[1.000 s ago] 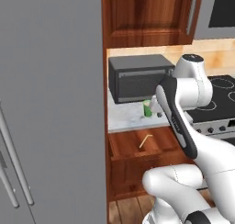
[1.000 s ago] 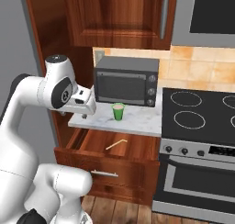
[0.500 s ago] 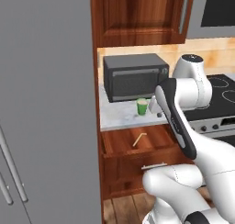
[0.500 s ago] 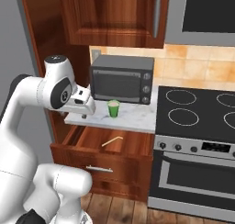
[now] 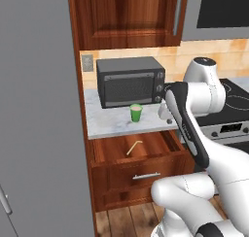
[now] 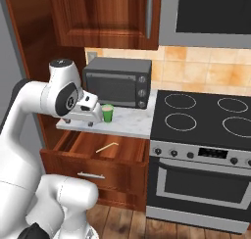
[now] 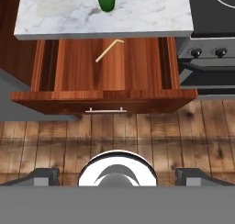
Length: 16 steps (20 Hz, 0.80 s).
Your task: Pick up the straw from the right drawer and put it inside the smoothie cup.
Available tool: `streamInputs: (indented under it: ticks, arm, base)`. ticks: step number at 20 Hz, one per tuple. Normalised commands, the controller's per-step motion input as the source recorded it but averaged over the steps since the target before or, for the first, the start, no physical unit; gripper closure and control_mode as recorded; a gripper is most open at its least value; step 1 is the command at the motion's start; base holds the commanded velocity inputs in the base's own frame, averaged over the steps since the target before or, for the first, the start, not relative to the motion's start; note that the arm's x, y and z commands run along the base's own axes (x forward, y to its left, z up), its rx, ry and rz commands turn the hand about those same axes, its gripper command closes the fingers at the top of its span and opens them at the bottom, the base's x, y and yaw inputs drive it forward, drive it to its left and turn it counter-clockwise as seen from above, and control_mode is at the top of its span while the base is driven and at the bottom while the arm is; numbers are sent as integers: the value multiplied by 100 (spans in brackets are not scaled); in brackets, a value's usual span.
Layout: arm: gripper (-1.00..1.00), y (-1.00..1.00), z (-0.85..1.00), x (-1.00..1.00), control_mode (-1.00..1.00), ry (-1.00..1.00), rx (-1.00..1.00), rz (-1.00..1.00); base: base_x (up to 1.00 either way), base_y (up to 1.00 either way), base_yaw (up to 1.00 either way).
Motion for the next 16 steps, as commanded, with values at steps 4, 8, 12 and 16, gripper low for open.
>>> streamInputs:
  ticks: [4, 8, 12, 16]
  arm:
    - [-100, 0, -2, 0, -100, 0, 0, 0]
    - [-100, 0, -1, 6, -100, 0, 0, 0]
    - [-100, 0, -15, 18, -100, 0, 0, 0]
    - [-100, 0, -31, 33, -100, 1, 0, 0]
  base:
    - [-2, 0, 0]
    - [0, 0, 0]
    - [0, 0, 0]
    - [0, 0, 0]
